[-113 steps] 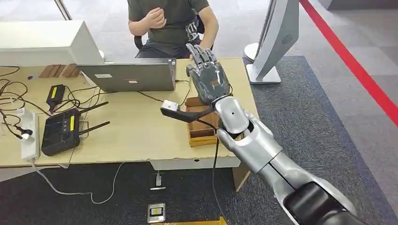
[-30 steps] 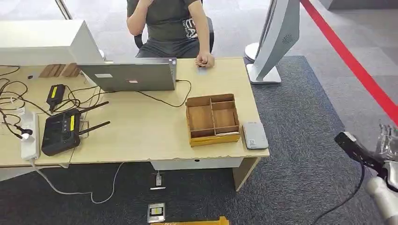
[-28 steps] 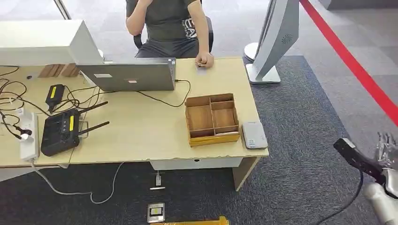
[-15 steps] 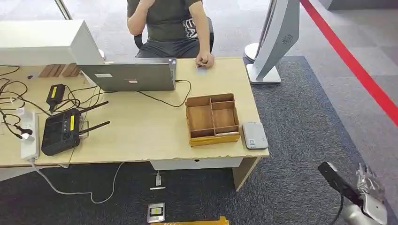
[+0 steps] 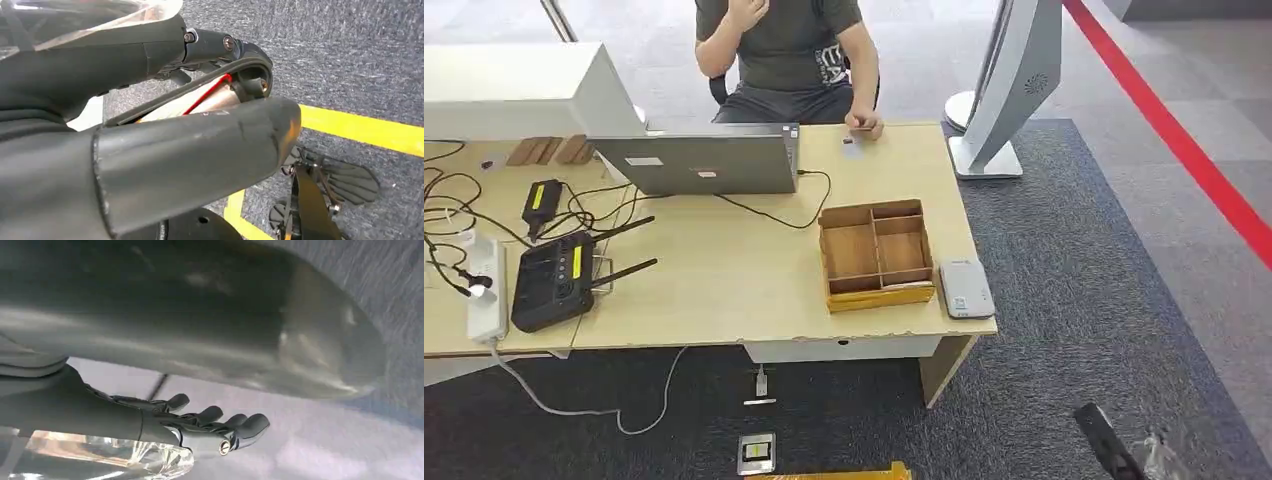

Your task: Pass the card to the sensor for recognition and then transmit it.

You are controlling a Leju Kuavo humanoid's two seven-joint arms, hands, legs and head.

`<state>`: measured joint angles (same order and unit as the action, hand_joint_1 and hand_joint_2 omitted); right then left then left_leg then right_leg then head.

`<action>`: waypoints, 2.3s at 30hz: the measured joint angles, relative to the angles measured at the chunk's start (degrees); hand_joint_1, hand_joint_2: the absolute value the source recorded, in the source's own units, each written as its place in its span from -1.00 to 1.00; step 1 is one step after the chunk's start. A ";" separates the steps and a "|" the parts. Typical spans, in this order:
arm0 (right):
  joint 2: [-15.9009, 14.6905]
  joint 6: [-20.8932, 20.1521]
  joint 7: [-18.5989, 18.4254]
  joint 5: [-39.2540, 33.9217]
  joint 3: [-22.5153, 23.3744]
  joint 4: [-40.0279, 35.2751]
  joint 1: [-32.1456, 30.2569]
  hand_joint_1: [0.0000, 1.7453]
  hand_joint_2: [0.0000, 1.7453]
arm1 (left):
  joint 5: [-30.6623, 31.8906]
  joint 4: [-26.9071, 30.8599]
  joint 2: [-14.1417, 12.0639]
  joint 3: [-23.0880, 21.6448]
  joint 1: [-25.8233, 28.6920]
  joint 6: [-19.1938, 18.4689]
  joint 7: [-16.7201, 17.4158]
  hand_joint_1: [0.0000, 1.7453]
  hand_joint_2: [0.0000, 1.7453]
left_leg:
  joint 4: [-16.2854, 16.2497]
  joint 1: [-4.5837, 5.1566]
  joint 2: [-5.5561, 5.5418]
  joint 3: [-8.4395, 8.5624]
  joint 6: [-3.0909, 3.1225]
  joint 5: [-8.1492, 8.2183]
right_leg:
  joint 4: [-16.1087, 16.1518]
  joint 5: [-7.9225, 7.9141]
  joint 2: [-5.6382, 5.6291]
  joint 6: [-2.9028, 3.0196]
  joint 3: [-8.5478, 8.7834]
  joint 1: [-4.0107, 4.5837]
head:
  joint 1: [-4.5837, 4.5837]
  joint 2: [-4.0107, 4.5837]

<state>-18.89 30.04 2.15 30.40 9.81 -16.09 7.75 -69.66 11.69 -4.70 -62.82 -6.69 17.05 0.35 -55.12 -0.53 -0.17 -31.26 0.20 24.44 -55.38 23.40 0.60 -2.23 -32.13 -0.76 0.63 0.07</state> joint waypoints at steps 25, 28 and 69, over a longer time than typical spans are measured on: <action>13.23 -8.38 5.19 -12.87 16.90 5.51 -1.77 -1.00 -1.00 | -3.98 0.00 -0.22 3.78 0.21 -0.61 -6.80 -1.00 -1.00 | 0.02 -0.01 0.02 0.04 -0.03 -0.02 | -0.02 0.01 -0.02 0.04 0.02 0.03 | -0.04 0.00; 13.58 -8.36 5.26 -11.84 17.16 5.62 -1.77 -1.00 -1.00 | -4.13 0.00 -0.24 4.20 0.29 -0.44 -7.00 -1.00 -1.00 | 0.02 -0.01 0.02 0.04 -0.03 -0.02 | -0.02 0.01 -0.02 0.04 0.02 0.03 | -0.06 0.00; 14.23 -10.59 2.11 -11.01 17.73 6.38 -1.80 -1.00 -1.00 | -2.34 0.00 -0.55 5.01 0.37 1.53 -1.90 -1.00 -1.00 | 0.02 -0.01 0.02 0.05 -0.03 -0.02 | -0.02 0.01 -0.02 0.04 0.02 0.04 | -0.04 0.00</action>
<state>-4.66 19.45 4.26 19.39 27.54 -9.70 5.96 -72.00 11.69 -5.25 -57.81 -6.32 18.58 -1.55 -55.10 -0.54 -0.15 -31.21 0.17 24.42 -55.40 23.41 0.59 -2.19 -32.11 -0.73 0.59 0.07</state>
